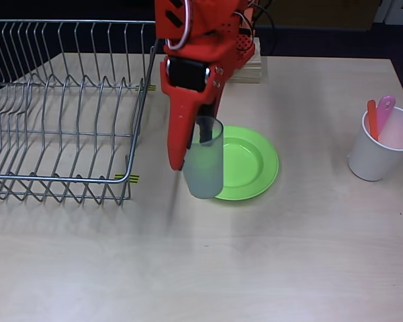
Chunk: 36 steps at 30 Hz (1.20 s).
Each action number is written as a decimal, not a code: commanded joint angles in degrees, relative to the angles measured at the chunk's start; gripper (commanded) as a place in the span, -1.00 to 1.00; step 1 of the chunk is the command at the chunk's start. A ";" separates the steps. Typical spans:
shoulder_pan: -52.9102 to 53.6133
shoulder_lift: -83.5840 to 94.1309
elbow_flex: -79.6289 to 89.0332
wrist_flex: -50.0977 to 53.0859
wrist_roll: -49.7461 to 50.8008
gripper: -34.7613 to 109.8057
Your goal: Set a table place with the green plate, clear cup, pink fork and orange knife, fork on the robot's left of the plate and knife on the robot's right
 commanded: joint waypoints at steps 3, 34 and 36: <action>-5.89 -11.34 -9.05 -1.41 5.71 -0.11; -7.12 -27.07 -12.74 -0.26 12.66 0.02; -7.29 -27.07 -12.04 0.09 13.10 0.06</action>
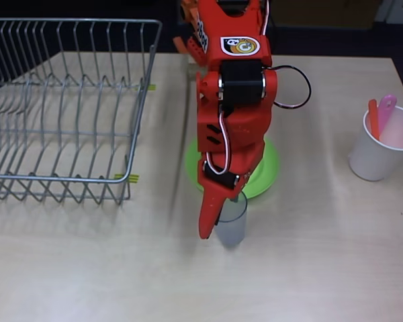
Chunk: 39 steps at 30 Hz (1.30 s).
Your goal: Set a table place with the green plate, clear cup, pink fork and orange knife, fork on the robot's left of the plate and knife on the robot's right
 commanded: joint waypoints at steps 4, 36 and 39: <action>-0.88 1.23 1.67 1.41 1.67 0.10; -2.55 1.23 -1.58 8.09 2.72 0.12; -2.37 0.97 -4.48 10.20 2.02 0.14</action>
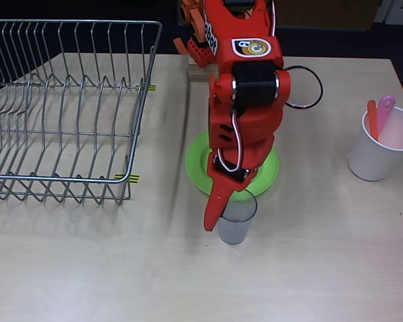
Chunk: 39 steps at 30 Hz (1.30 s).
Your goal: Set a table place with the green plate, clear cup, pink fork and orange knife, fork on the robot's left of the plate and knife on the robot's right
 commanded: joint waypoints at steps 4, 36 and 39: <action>-0.18 -0.18 -8.17 4.48 -1.23 0.21; -16.70 36.56 20.65 6.86 24.08 -0.08; -18.81 41.84 28.48 4.92 28.21 -0.08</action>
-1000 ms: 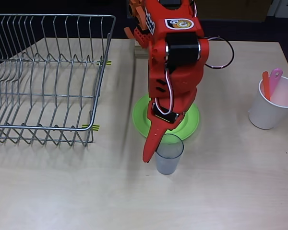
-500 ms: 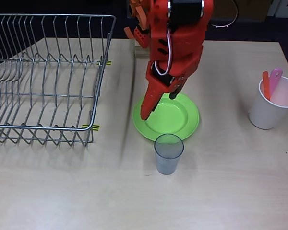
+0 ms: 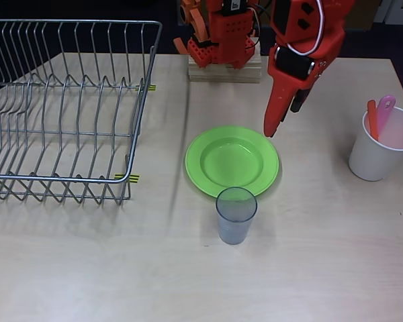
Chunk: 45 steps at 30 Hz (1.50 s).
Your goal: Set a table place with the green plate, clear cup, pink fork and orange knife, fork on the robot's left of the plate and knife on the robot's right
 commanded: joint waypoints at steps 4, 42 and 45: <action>-5.80 11.25 9.93 0.26 -0.26 -0.08; -30.67 18.98 22.85 -18.98 -57.83 0.22; -31.03 18.98 23.38 -19.07 -52.29 0.06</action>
